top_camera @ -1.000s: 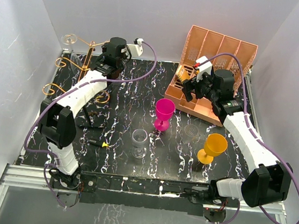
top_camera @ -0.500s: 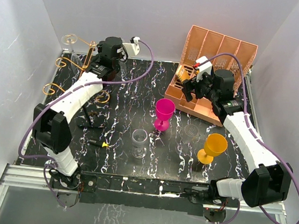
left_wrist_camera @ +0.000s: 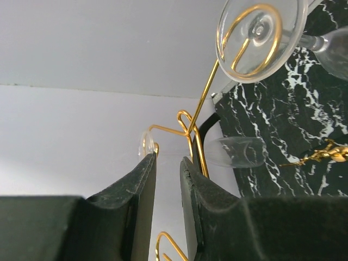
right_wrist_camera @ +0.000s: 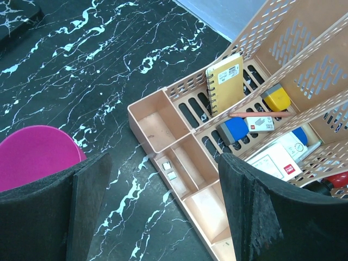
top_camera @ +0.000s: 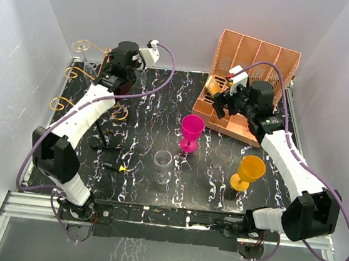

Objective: Place the wine glass upside down on the wine glass rack

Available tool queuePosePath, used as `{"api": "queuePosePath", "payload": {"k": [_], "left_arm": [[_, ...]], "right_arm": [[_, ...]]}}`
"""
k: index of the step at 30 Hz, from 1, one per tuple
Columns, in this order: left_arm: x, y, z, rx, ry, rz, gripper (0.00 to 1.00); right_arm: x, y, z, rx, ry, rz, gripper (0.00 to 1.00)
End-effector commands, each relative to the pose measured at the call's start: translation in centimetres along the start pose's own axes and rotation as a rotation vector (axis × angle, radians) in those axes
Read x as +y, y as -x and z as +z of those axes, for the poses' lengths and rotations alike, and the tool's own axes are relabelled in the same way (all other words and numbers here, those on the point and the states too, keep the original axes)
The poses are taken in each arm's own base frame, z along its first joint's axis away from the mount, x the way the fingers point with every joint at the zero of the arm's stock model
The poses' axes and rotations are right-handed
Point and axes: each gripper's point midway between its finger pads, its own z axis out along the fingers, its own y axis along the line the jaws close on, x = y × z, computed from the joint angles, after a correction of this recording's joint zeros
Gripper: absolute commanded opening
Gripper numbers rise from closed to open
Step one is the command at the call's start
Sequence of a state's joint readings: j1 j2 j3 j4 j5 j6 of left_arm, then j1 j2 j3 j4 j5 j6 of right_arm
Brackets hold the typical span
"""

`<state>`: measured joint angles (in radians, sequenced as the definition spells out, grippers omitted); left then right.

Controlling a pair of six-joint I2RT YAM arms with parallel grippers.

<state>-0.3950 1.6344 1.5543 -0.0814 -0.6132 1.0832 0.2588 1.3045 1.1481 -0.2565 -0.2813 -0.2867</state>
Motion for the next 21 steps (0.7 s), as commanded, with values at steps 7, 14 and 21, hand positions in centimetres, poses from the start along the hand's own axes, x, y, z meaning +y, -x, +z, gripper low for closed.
{"api": "queuePosePath", "payload": {"k": [7, 14, 21], "left_arm": [[3.7, -0.5, -4.6, -0.085, -0.095, -0.366, 0.25], [4.0, 0.5, -7.4, -0.191, -0.238, -0.589, 0.33], [3.7, 0.7, -10.1, -0.250, -0.342, -0.709, 0.48]], "right_arm": [[-0.2, 1.9, 0.1, -0.051, 0.020, -0.010, 0.87], [-0.6, 3.4, -0.9, -0.028, 0.021, -0.057, 0.87], [-1.0, 4.8, -4.3, 0.037, -0.001, -0.124, 0.88]]}}
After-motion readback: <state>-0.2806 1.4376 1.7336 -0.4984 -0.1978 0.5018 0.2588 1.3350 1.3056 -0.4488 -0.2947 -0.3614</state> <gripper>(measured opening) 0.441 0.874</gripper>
